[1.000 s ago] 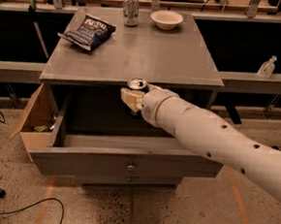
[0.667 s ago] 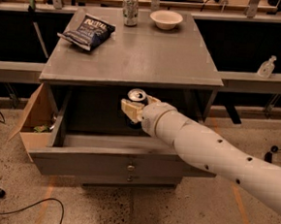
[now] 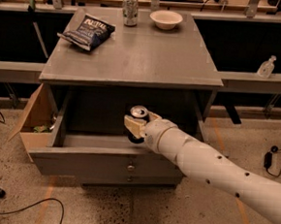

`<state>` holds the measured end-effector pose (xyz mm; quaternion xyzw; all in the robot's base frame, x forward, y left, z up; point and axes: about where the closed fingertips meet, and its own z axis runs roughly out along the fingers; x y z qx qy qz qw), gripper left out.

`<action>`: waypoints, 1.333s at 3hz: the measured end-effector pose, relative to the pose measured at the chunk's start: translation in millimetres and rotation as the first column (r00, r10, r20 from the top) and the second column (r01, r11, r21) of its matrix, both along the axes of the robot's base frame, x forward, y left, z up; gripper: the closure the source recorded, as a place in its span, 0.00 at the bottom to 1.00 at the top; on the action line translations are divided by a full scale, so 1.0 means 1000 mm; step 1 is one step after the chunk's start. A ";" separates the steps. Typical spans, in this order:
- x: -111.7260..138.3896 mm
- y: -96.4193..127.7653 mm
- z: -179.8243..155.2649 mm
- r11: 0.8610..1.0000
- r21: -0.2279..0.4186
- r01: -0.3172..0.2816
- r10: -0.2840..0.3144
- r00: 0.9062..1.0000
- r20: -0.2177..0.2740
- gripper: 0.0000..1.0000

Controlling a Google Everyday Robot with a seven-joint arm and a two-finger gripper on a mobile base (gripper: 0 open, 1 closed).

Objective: Place pepsi can into top drawer

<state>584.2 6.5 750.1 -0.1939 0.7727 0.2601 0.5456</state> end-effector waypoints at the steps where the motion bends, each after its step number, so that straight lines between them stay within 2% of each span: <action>1: 0.023 -0.006 -0.003 0.998 -0.019 -0.063 0.063 0.997 0.040 1.00; 2: 0.057 -0.003 0.003 0.986 -0.022 -0.166 0.167 0.981 0.095 1.00; 3: 0.088 0.006 0.012 0.963 -0.001 -0.268 0.266 0.956 0.123 1.00; 4: 0.099 0.006 0.018 0.945 0.021 -0.327 0.323 0.940 0.115 1.00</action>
Offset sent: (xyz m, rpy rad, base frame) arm 0.0803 -0.0042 0.0123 -0.0556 -0.0098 0.5468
